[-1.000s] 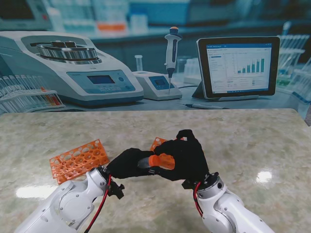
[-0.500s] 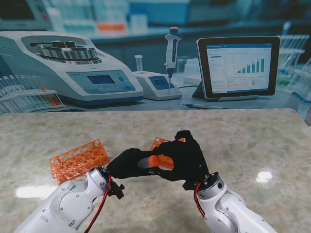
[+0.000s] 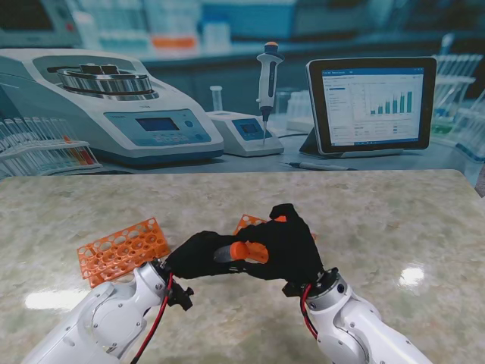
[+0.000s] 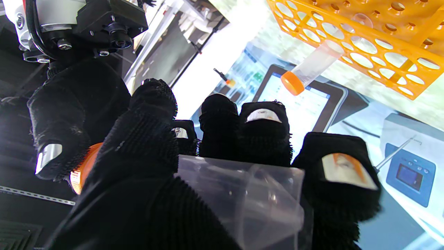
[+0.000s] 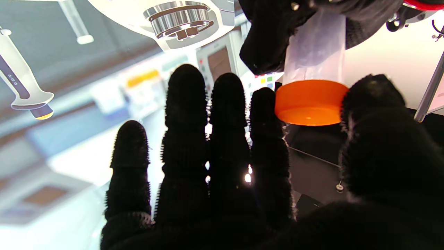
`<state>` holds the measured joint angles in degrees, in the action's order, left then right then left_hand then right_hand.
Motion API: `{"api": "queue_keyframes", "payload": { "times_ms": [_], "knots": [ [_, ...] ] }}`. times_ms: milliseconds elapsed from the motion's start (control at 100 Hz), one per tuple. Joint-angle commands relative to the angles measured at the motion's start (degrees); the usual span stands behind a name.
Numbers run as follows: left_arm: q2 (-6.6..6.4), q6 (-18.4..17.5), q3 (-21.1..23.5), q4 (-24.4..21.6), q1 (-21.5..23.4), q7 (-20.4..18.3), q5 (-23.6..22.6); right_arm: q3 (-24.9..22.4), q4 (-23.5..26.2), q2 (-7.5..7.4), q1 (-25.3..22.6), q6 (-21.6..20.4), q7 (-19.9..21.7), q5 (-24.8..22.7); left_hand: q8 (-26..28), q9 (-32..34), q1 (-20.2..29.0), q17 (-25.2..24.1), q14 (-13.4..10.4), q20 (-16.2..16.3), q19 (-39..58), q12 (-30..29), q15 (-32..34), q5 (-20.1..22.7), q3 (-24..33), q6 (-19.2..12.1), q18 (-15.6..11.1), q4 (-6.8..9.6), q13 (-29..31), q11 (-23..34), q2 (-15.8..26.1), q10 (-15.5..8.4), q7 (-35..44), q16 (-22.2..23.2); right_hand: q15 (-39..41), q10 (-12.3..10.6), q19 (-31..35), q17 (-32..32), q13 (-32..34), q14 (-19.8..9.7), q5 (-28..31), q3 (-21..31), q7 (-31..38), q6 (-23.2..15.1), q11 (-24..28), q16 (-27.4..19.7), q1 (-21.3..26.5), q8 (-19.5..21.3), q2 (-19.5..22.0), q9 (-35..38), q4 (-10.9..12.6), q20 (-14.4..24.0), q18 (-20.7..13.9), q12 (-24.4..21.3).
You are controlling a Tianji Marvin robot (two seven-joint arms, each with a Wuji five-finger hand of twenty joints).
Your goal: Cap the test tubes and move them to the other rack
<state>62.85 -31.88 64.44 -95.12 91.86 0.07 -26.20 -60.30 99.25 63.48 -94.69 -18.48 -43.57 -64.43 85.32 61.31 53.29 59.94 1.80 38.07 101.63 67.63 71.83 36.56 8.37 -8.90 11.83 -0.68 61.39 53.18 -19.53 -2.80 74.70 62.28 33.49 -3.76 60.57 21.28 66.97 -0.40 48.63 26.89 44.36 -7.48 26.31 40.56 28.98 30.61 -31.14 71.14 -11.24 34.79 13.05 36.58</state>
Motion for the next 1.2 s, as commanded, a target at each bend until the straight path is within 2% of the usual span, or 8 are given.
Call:
{"api": "queue_keyframes", "payload": {
  "times_ms": [0,340,790,820,1030,1100,1130,1190],
  "knots": [
    [0.11,-0.09,-0.29,-0.43,0.01,-0.24,0.00,0.41,-0.11,0.32,-0.11,0.26,-0.12,-0.17,2.50,-0.38,0.80,2.16,-2.23,-0.97,10.85,0.33,0.95,1.16,1.51,-2.84,-7.55,-0.29,1.11,-0.18,1.62,-2.88,3.54,-0.56,-0.62,-2.06,1.09,0.16,1.88,-1.42,3.66,4.96,7.95,-11.53,0.35,0.99,11.17,1.56,1.11,1.82,0.14,1.26,-0.77,0.95],
    [0.11,-0.03,-0.24,-0.65,0.20,-0.20,-0.08,1.84,-0.77,0.46,0.69,2.00,-1.34,-0.34,2.49,-0.36,0.78,2.16,-2.23,-0.97,10.85,0.33,0.95,1.17,1.53,-2.88,-7.55,-0.30,1.11,-0.17,1.62,-2.92,3.54,-0.56,2.74,-2.67,2.75,1.92,4.70,-1.75,7.91,3.64,10.22,-11.70,3.62,2.08,7.44,2.84,0.28,5.52,-0.08,1.54,-1.32,2.04],
    [0.13,-0.13,-0.29,-0.48,0.09,-0.11,-0.13,3.32,-1.83,1.42,1.44,4.95,-2.35,1.90,2.48,-0.35,0.77,2.14,-2.23,-1.02,10.76,0.32,0.95,1.19,1.54,-2.86,-7.43,-0.30,1.11,-0.18,1.55,-2.88,3.55,-0.56,5.67,-2.99,4.31,3.39,6.49,-1.64,14.65,3.05,7.99,-11.50,8.45,2.39,2.44,8.80,2.15,7.95,0.72,1.43,-1.98,4.10],
    [0.13,-0.13,-0.29,-0.48,0.09,-0.11,-0.13,3.39,-1.82,1.50,1.41,5.12,-2.28,2.15,2.48,-0.35,0.76,2.14,-2.23,-1.02,10.76,0.32,0.95,1.19,1.55,-2.82,-7.43,-0.30,1.11,-0.18,1.60,-2.84,3.55,-0.56,6.03,-3.00,4.50,3.42,6.49,-1.63,15.39,3.18,6.58,-11.29,9.02,2.24,2.01,10.88,2.27,7.94,0.93,1.22,-2.01,4.25],
    [0.14,-0.22,-0.32,-0.38,0.02,-0.06,-0.14,3.94,-2.18,1.88,1.66,6.46,-2.38,3.10,2.46,-0.33,0.65,2.14,-2.23,-1.02,10.76,0.32,0.95,1.16,1.51,-2.95,-7.42,-0.32,1.11,-0.17,1.62,-2.89,3.53,-0.56,7.31,-3.19,5.07,3.95,7.42,-1.79,18.25,3.74,6.98,-11.09,11.37,2.48,-1.00,13.48,3.04,9.19,2.13,1.18,-2.17,5.20],
    [0.14,-0.20,-0.34,-0.36,0.00,-0.06,-0.13,4.14,-2.36,2.03,1.82,6.88,-2.64,3.37,2.46,-0.37,0.70,2.14,-2.23,-1.02,10.76,0.32,0.95,1.19,1.53,-2.92,-7.42,-0.31,1.11,-0.19,1.55,-2.90,3.54,-0.56,8.31,-3.27,5.43,4.32,7.94,-2.02,19.81,5.97,7.11,-11.03,12.83,2.51,-3.60,16.35,3.03,9.82,3.82,1.10,-2.27,5.51],
    [0.14,-0.20,-0.33,-0.36,0.00,-0.05,-0.13,4.22,-2.42,2.09,1.90,7.01,-2.77,3.49,2.46,-0.37,0.66,2.14,-2.23,-1.02,10.76,0.31,0.95,1.16,1.53,-2.92,-7.42,-0.31,1.11,-0.20,1.62,-2.89,3.53,-0.56,9.02,-3.45,5.63,4.46,8.05,-2.02,20.78,7.82,6.31,-11.09,13.58,2.44,-5.17,19.96,2.57,10.22,4.29,0.95,-2.22,5.39],
    [0.15,-0.21,-0.34,-0.37,0.00,-0.05,-0.13,4.33,-2.48,2.19,1.99,7.24,-2.82,3.75,2.46,-0.37,0.67,2.14,-2.23,-1.02,10.76,0.31,0.95,1.20,1.54,-2.91,-7.42,-0.30,1.11,-0.21,1.58,-2.92,3.54,-0.56,10.52,-3.98,5.89,4.72,8.17,-2.12,21.57,8.17,7.26,-11.46,14.75,2.91,-6.51,21.35,2.11,10.95,4.56,0.97,-2.27,5.74]
  ]
}}
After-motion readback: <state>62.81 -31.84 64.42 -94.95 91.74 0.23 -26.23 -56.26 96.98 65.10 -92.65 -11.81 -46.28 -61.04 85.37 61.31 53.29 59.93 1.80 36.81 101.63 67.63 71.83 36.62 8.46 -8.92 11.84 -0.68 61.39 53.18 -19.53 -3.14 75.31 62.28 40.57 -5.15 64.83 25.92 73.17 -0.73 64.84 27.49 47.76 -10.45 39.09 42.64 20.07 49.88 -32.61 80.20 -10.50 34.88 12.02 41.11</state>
